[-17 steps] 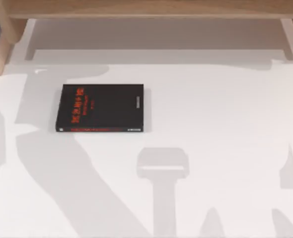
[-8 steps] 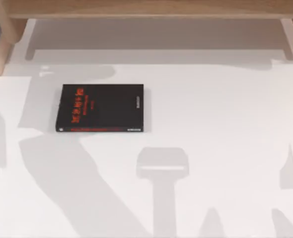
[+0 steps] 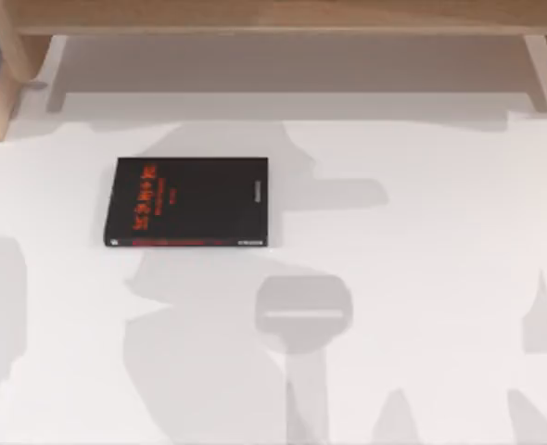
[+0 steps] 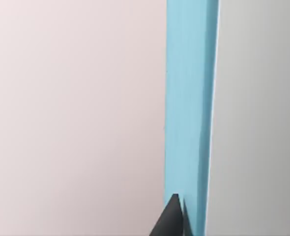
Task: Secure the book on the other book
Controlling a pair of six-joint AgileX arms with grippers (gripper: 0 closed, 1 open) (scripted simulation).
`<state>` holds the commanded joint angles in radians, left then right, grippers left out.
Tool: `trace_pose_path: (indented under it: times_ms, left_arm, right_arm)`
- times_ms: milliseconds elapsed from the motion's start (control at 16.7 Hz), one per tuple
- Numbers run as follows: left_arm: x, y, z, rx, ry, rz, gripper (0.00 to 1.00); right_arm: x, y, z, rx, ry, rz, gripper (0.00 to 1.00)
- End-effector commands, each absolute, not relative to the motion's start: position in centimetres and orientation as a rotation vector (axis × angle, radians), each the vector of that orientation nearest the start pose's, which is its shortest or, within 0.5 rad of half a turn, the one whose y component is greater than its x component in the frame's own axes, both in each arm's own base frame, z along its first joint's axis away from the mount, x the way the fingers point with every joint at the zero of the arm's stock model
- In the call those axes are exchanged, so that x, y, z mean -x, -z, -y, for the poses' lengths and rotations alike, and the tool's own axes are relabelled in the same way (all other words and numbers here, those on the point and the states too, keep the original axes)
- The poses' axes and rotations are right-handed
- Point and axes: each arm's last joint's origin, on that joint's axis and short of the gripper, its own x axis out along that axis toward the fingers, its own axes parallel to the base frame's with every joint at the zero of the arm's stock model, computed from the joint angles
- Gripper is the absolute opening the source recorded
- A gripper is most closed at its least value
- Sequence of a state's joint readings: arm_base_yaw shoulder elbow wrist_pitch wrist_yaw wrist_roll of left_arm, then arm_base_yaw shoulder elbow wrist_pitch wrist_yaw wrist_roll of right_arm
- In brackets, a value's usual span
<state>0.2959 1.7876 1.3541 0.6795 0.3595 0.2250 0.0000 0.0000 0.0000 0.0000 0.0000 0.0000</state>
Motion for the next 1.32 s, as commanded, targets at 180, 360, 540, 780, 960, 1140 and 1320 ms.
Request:
trace_pose_path:
  times_ms: [180,360,540,780,960,1140,1320]
  left_arm:
    - [-37.1,-37.9,-7.2,-0.486,-0.008,0.443,0.0]
    - [-33.9,-40.1,-1.8,-0.638,-0.037,0.597,0.0]
    - [-31.2,-39.8,3.9,-0.743,-0.039,0.655,0.0]
    - [-28.6,-35.5,11.3,-0.879,0.063,0.564,0.0]
    - [-27.5,-29.5,15.8,-1.039,0.204,0.373,0.0]
    - [-27.4,-21.9,18.2,-1.249,0.338,0.097,0.0]
    - [-27.6,-15.4,18.3,-1.434,0.417,-0.183,0.0]
  right_arm:
    - [-10.6,-16.0,0.1,0.0,0.0,0.0,1.0]
    - [-10.6,-16.0,0.1,0.0,0.0,0.0,1.0]
    - [-10.6,-16.0,0.1,0.0,0.0,0.0,1.0]
    - [-10.6,-16.0,0.1,0.0,0.0,0.0,1.0]
    - [-10.6,-16.0,0.1,0.0,0.0,0.0,1.0]
    - [-10.6,-16.0,0.1,0.0,0.0,0.0,1.0]
    - [-10.6,-16.0,0.1,0.0,0.0,0.0,1.0]
